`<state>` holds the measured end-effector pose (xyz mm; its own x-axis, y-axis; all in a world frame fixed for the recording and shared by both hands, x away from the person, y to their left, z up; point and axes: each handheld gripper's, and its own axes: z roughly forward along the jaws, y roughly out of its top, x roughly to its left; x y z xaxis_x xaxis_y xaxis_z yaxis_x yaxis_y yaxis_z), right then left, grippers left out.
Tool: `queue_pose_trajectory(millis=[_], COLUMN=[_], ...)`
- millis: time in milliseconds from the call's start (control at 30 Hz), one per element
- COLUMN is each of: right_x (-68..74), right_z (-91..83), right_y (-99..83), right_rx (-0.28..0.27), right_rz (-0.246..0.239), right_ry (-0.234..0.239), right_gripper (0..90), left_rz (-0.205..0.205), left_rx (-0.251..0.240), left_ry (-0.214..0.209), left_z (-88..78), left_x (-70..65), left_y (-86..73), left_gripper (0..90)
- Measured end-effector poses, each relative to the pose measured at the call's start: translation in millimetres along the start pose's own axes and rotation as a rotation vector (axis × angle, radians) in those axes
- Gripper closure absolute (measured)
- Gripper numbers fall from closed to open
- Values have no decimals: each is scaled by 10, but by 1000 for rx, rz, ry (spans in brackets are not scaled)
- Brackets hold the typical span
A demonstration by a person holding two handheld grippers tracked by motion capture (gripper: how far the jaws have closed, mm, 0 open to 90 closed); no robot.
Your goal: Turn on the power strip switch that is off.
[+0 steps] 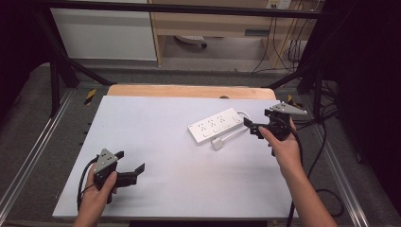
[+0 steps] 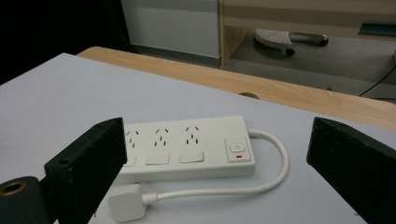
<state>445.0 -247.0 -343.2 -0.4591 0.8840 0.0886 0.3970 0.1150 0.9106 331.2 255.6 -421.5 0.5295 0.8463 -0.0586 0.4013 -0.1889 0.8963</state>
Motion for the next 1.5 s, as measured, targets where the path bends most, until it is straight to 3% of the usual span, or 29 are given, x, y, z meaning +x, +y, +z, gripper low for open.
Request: queue_pose_trajectory(millis=[267,800,1067,1233,1500], right_x=[-35,-81,-69,-63,-48], right_z=[155,405,477,533,648], right_y=[-11,-55,-71,-78,-102], right_rx=[4,36,11,13,8], right_rz=[-1,32,4,0,-19], right_ry=[-16,-28,-46,-56,-47], right_gripper=[131,184,409,476,687], left_rz=[-7,-4,-8,-6,-14], left_rx=[2,6,4,5,2], left_ry=[0,-10,-13,-15,-20], left_z=[-1,11,7,7,8], left_x=[1,-14,-12,-15,-13], left_y=[-9,-11,-10,-9,-10], left_gripper=[60,61,61,61,62])
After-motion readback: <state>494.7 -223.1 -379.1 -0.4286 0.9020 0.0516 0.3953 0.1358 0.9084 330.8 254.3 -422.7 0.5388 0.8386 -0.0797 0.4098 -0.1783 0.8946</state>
